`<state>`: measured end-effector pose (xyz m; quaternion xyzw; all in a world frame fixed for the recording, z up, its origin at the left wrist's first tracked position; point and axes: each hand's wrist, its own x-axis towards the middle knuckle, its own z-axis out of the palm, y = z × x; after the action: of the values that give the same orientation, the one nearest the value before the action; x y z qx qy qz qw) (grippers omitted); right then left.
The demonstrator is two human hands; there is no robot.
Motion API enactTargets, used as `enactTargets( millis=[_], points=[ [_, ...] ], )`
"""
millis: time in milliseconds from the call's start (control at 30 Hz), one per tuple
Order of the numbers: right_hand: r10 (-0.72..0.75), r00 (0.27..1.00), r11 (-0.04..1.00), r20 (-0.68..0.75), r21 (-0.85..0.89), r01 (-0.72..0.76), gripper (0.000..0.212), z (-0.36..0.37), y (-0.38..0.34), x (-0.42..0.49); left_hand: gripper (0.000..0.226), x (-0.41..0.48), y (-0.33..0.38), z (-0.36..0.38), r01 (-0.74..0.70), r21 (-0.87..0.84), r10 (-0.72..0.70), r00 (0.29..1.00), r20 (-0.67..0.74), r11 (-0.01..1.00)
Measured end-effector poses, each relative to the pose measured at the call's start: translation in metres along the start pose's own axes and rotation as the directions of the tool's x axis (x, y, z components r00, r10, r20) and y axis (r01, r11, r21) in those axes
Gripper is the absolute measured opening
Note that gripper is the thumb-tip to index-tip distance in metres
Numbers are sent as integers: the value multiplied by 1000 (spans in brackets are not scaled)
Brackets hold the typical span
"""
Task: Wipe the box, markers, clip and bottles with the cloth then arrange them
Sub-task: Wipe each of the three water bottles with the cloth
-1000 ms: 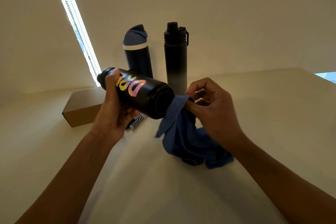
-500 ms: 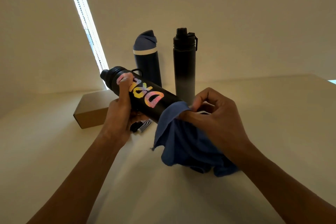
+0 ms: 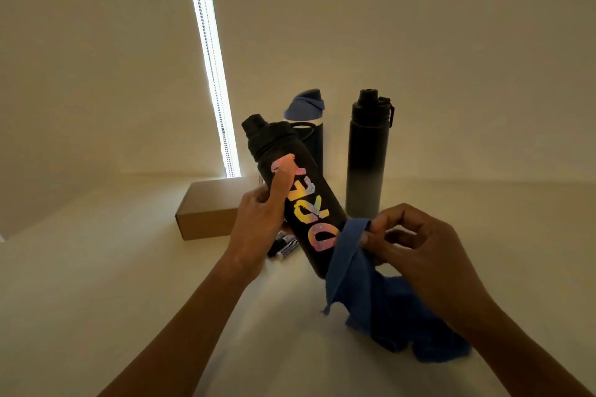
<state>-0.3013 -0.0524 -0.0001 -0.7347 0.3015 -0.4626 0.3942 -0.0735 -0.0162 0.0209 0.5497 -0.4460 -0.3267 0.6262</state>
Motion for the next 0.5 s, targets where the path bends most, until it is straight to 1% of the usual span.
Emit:
enactTargets(
  millis=[33, 67, 100, 167, 200, 233, 300, 333, 400, 467, 500],
  points=[
    [30, 996, 999, 82, 14, -31, 40, -3, 3, 1, 65, 0, 0, 0, -6, -4, 6, 1000, 12, 1000],
    [52, 987, 999, 152, -3, -53, 38, -5, 3, 0, 67, -1, 0, -1, -12, -8, 12, 1000, 24, 1000],
    [64, 981, 997, 185, -57, -55, 31, -9, -1, -1, 70, 0, -1, -1, -20, -8, 21, 999, 32, 1000],
    [82, 978, 985, 191, -167, -50, 18, -18, -4, -1, 70, 0, -1, -2, -48, -3, 48, 998, 46, 999],
    [110, 972, 974, 207, -219, -63, 15, -22, -6, -2, 70, 0, -1, -1, -62, 4, 62, 997, 50, 998],
    [136, 962, 961, 236, -269, -70, 14, -25, -7, -2, 72, 1, -1, -1, -76, 15, 75, 996, 53, 997],
    [169, 948, 945, 269, -316, -79, 15, -29, -11, -2, 73, 2, -1, -1, -100, 39, 97, 993, 60, 994],
    [170, 952, 940, 255, -333, -78, 17, -31, -11, -2, 74, 2, -1, -1, -109, 43, 106, 992, 68, 993],
    [118, 978, 939, 172, -340, -54, 19, -33, -9, -1, 72, 2, 0, -3, -126, 45, 122, 988, 90, 991],
    [87, 992, 960, 93, -274, -58, 15, -31, -13, -1, 68, 1, 0, -3, -147, 51, 140, 984, 111, 988],
    [104, 990, 974, 93, -211, -83, 19, -27, -15, -2, 65, -1, 0, -2, -158, 56, 151, 981, 122, 986]
  ],
)
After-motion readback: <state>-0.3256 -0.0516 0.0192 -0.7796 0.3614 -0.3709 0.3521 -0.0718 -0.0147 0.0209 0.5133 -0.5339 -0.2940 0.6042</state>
